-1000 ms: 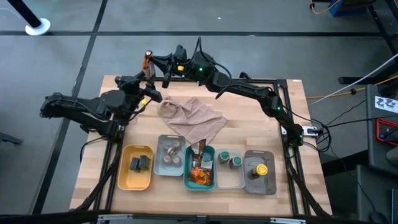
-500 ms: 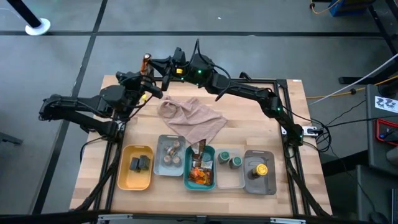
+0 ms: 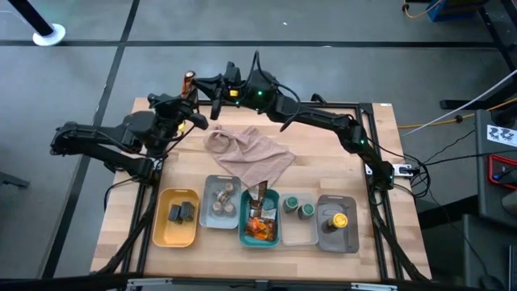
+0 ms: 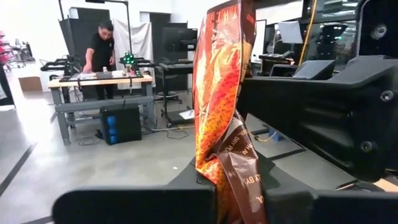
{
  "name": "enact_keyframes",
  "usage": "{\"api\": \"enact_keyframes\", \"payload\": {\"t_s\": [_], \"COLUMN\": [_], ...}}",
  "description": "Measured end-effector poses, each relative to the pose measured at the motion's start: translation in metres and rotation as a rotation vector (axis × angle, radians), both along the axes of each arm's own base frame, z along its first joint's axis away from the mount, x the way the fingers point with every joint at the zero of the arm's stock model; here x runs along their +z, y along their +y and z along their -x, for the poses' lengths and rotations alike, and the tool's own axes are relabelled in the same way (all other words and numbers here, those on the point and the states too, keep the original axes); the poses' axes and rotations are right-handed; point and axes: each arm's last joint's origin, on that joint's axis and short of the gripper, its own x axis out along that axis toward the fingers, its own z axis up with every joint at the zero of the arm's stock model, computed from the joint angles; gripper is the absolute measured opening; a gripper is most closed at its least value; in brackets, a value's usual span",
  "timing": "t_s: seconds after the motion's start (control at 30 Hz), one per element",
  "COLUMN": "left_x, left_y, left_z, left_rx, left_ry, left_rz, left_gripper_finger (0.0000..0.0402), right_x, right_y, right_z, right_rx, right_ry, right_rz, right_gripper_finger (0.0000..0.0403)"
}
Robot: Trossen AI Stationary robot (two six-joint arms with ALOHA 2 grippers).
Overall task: Sort spices by type
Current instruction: Put the orange seasoning bag into the green bin
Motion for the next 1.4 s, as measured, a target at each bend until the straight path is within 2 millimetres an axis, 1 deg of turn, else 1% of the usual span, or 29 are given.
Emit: {"api": "enact_keyframes", "payload": {"t_s": [0.07,0.13,0.2,0.33,0.43,0.53,0.63,0.7,0.77,0.87,0.97,1.13,1.27,1.4], "left_x": [0.000,0.000,0.000,0.000,-0.001,-0.004,-0.008,-0.011,-0.015,-0.022,-0.033,-0.059,-0.080,-0.100], "left_y": [0.000,0.000,-0.001,-0.004,-0.008,-0.014,-0.020,-0.025,-0.030,-0.039,-0.049,-0.067,-0.085,-0.103], "left_z": [0.000,0.000,0.000,0.000,0.000,0.000,0.000,-0.003,-0.007,-0.018,-0.032,-0.055,-0.073,-0.085], "left_rx": [0.000,-0.002,-0.008,-0.025,-0.046,-0.083,-0.122,-0.185,-0.294,-0.461,-0.596,-0.764,-0.852,-0.894], "left_ry": [-0.001,-0.005,-0.006,-0.006,0.018,0.055,0.071,0.039,-0.005,-0.084,-0.132,-0.188,-0.200,-0.172], "left_rz": [0.000,0.001,0.001,0.001,-0.004,-0.009,-0.002,0.024,0.070,0.173,0.311,0.647,0.945,1.277], "left_gripper_finger": [0.0013,0.0013,0.0013,0.0013,0.0013,0.0013,0.0013,0.0013,0.0013,0.0013,0.0012,0.0014,0.0012,0.0016], "right_x": [0.001,0.002,0.002,0.001,0.002,0.011,0.020,0.028,0.038,0.051,0.054,0.055,0.046,0.038], "right_y": [0.001,0.001,0.001,0.001,-0.003,-0.009,-0.018,-0.025,-0.030,-0.035,-0.041,-0.047,-0.052,-0.057], "right_z": [0.000,0.001,0.001,0.000,0.004,0.019,0.037,0.053,0.067,0.088,0.104,0.128,0.136,0.142], "right_rx": [0.033,0.058,0.060,0.030,0.029,0.066,0.073,0.060,0.041,0.014,-0.004,-0.025,-0.030,-0.035], "right_ry": [0.003,0.008,0.012,0.019,0.076,0.181,0.283,0.334,0.363,0.414,0.486,0.605,0.709,0.787], "right_rz": [0.031,0.078,0.103,0.085,0.069,0.050,0.019,0.003,0.020,0.047,0.034,-0.025,-0.077,-0.106], "right_gripper_finger": [0.0020,0.0032,0.0054,0.0108,0.0141,0.0159,0.0166,0.0167,0.0167,0.0167,0.0167,0.0168,0.0168,0.0168]}}
